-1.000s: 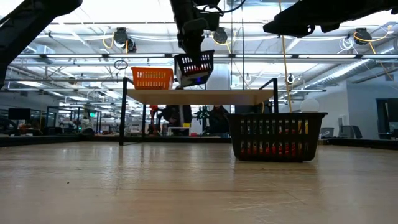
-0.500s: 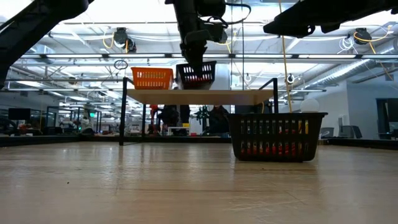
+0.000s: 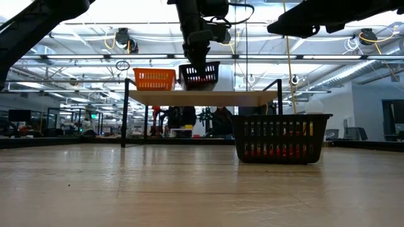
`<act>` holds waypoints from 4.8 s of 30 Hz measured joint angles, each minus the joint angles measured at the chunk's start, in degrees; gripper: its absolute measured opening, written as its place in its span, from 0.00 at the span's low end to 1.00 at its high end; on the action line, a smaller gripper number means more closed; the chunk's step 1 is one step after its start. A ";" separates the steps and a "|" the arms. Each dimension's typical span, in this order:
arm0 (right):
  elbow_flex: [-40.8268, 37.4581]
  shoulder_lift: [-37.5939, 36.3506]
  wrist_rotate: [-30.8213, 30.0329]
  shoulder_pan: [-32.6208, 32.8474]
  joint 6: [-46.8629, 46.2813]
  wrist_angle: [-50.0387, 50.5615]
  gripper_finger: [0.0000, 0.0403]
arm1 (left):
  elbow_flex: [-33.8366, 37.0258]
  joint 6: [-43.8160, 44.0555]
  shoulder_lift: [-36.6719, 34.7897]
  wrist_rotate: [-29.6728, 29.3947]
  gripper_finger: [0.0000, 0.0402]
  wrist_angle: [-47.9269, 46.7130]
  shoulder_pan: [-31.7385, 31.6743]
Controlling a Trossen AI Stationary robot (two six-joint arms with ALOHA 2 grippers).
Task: Pick & Place Office Desk Supplies
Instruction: Put the left black bin on the shelf, then put the black bin on the shelf
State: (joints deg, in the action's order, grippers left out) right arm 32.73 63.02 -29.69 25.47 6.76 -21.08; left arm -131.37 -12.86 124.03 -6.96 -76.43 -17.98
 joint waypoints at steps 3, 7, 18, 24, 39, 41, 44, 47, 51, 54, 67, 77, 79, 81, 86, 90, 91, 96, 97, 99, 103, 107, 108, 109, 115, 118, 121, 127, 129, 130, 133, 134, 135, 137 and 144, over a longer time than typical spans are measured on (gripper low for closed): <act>0.00 0.00 0.00 0.00 0.00 0.00 0.64 | 0.00 -0.17 0.00 0.00 0.00 0.03 0.00; 0.00 0.00 0.00 0.00 -0.02 0.02 0.64 | 0.00 -0.81 0.00 0.00 0.04 0.09 0.00; 0.00 0.00 0.00 0.00 -0.02 0.17 0.64 | 0.00 -0.52 0.00 -0.02 0.22 0.28 0.00; 0.00 0.00 0.00 0.00 -0.02 0.17 0.64 | 0.00 -0.58 -0.31 -0.32 0.32 0.97 0.28; 0.00 0.00 -0.02 0.00 0.00 0.07 0.64 | -1.56 -2.41 -1.17 -5.57 0.46 -1.08 1.62; 0.00 0.00 -0.02 0.00 0.02 0.06 0.64 | -3.59 -1.78 -1.41 -5.60 0.46 -2.10 1.62; 0.00 0.00 -0.07 -0.02 0.07 0.22 0.64 | -3.26 -1.58 -4.01 -5.33 0.46 -0.59 1.96; 0.00 -0.02 -0.07 -0.20 0.04 0.46 0.64 | -3.48 -0.15 -7.14 -4.91 0.46 -0.01 3.37; 0.00 -0.02 -0.07 -0.40 -1.05 1.42 0.64 | -3.61 3.95 -12.38 -0.97 0.46 -0.13 6.96; 0.00 -0.02 0.05 -0.31 -1.71 1.91 0.64 | -3.63 7.90 -15.97 4.11 0.46 -0.46 11.29; 20.27 9.26 3.04 5.76 -19.50 38.22 0.64 | -3.11 21.69 -18.43 -20.00 0.46 -13.35 36.95; 35.44 28.26 12.83 6.80 -26.11 48.30 0.64 | -2.86 31.50 -18.27 -24.62 0.46 -13.54 43.59; 36.48 30.81 14.89 6.12 -27.25 48.27 0.64 | -2.86 31.59 -18.27 -24.63 0.46 -13.56 43.98; 37.00 32.92 16.56 5.29 -28.12 48.35 0.64 | -2.86 31.63 -18.27 -24.60 0.46 -13.56 44.15; 37.13 35.96 20.70 2.89 -29.92 47.79 0.64 | -2.86 31.40 -18.27 -24.59 0.46 -13.56 44.11; 37.16 37.87 21.62 1.28 -29.87 47.87 0.64 | -2.86 31.18 -18.27 -24.57 0.46 -13.58 44.11; 37.16 38.27 22.32 0.82 -29.84 47.91 0.64 | -2.86 31.17 -18.27 -24.57 0.46 -13.57 44.13; 37.16 39.36 22.53 -0.86 -30.11 48.03 0.64 | -2.86 31.15 -18.27 -24.48 0.46 -13.59 44.11; 37.16 39.36 22.53 -1.14 -30.29 47.96 0.64 | -2.86 31.13 -18.27 -24.42 0.46 -13.59 44.11; 37.16 39.34 22.49 -1.56 -30.93 47.33 0.63 | -2.86 31.13 -18.27 -23.80 0.46 -13.59 44.11; 37.16 39.34 22.52 -2.26 -31.58 47.49 0.59 | -2.86 31.04 -18.27 -21.96 0.46 -13.57 44.11; 37.16 39.34 23.94 -2.37 -31.35 47.50 0.52 | -2.86 31.41 -18.27 -21.42 0.46 -13.59 44.13; 37.16 39.34 24.03 -2.32 -31.36 47.48 0.50 | -2.86 31.53 -18.27 -21.40 0.46 -13.57 44.13; 37.16 39.34 24.05 -2.27 -31.41 47.50 0.49 | -2.86 31.71 -18.27 -21.42 0.46 -13.59 44.11; 37.06 39.34 24.00 -2.17 -31.78 47.34 0.42 | -2.86 32.81 -18.27 -21.40 0.46 -13.59 44.13; 35.33 39.34 24.02 -2.16 -32.01 45.13 0.39 | -2.86 33.16 -18.27 -21.39 0.46 -13.59 44.13; 33.45 39.34 24.04 -2.16 -33.86 44.14 0.36 | -2.86 33.43 -18.27 -21.03 0.46 -13.59 44.13; 29.82 39.34 24.03 -2.17 -37.45 42.24 0.32 | -2.86 33.62 -18.27 -19.21 0.46 -13.59 44.11; 29.75 39.34 23.98 -2.16 -37.57 42.08 0.28 | -2.86 33.62 -18.27 -18.99 0.46 -13.59 44.13; 29.75 39.34 23.99 -2.16 -37.57 41.78 0.26 | -2.86 33.64 -18.27 -18.99 0.46 -13.59 44.13; 29.75 39.34 24.01 -2.19 -37.26 41.11 0.14 | -2.86 33.65 -18.27 -18.99 0.46 -13.59 44.13; 29.75 39.33 23.95 -2.19 -36.89 40.95 0.09 | -2.86 33.70 -18.27 -18.99 0.46 -13.59 44.12; 29.75 39.27 23.82 -2.19 -36.08 40.97 0.05 | -2.86 33.77 -18.27 -18.99 0.46 -13.59 44.12; 29.75 39.23 23.82 -2.19 -35.91 41.00 0.02 | -2.86 33.79 -18.27 -18.99 0.46 -13.59 44.11; 31.74 37.67 23.61 -2.18 -36.04 43.46 0.00 | -2.86 33.77 -18.27 -19.01 0.46 -13.58 44.13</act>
State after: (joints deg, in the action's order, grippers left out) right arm 64.47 100.69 -6.08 23.29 -29.27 22.38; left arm -134.23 20.91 105.75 -25.97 -90.01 26.15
